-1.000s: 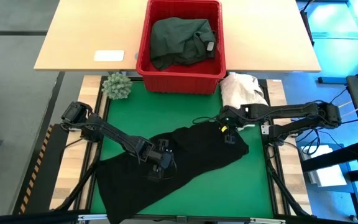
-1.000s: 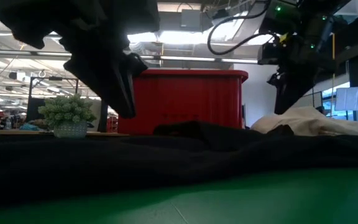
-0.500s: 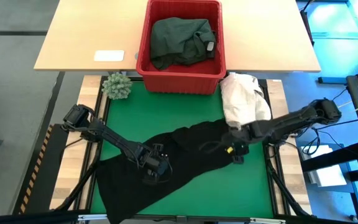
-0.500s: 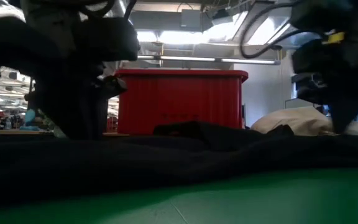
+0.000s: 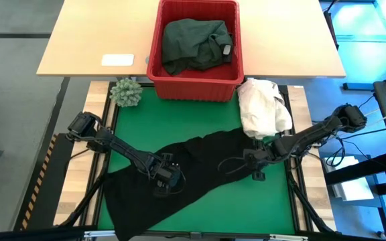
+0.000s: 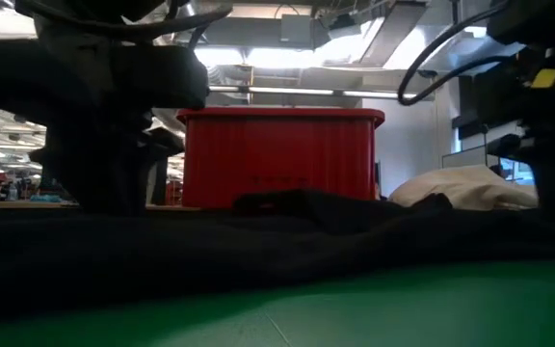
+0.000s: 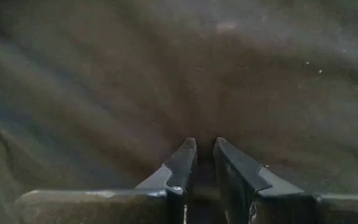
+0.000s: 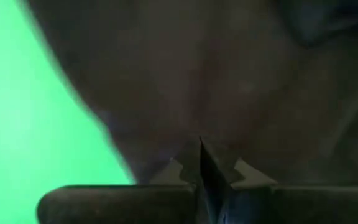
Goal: Fold laundry
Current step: Fold the black shirt
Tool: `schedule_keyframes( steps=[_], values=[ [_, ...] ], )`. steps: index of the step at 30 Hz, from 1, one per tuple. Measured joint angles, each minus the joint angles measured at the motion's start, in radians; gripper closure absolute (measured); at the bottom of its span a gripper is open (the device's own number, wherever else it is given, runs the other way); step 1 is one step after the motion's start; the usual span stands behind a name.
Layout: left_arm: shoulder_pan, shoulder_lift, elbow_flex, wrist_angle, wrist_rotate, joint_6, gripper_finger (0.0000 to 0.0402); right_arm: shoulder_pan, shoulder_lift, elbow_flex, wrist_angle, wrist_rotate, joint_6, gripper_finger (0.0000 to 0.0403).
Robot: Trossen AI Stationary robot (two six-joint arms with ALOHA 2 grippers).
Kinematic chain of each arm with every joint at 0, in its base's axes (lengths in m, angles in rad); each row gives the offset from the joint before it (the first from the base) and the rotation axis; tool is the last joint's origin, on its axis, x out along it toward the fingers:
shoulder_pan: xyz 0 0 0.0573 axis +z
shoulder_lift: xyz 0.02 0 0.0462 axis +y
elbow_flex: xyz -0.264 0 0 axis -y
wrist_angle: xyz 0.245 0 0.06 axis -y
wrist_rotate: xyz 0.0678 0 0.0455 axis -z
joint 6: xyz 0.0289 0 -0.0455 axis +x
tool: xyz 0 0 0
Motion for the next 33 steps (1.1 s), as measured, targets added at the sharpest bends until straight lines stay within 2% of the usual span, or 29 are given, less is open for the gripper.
schedule_keyframes(
  steps=[11,21,27,33],
  values=[
    [-0.099,0.000,0.000,0.003,0.039,-0.153,0.0346,-0.128,0.096,0.000,0.021,0.078,0.006,0.0401],
    [-0.128,0.001,-0.002,0.077,0.079,-0.315,0.0346,-0.263,0.188,0.003,0.224,0.138,-0.064,0.0400],
    [-0.119,0.002,-0.002,0.085,0.031,-0.449,0.0346,-0.342,0.191,0.000,0.297,0.186,-0.089,0.0400],
    [-0.081,0.002,-0.002,0.084,-0.067,-0.472,0.0346,-0.430,0.190,0.000,0.287,0.207,-0.097,0.0400]
  ],
)
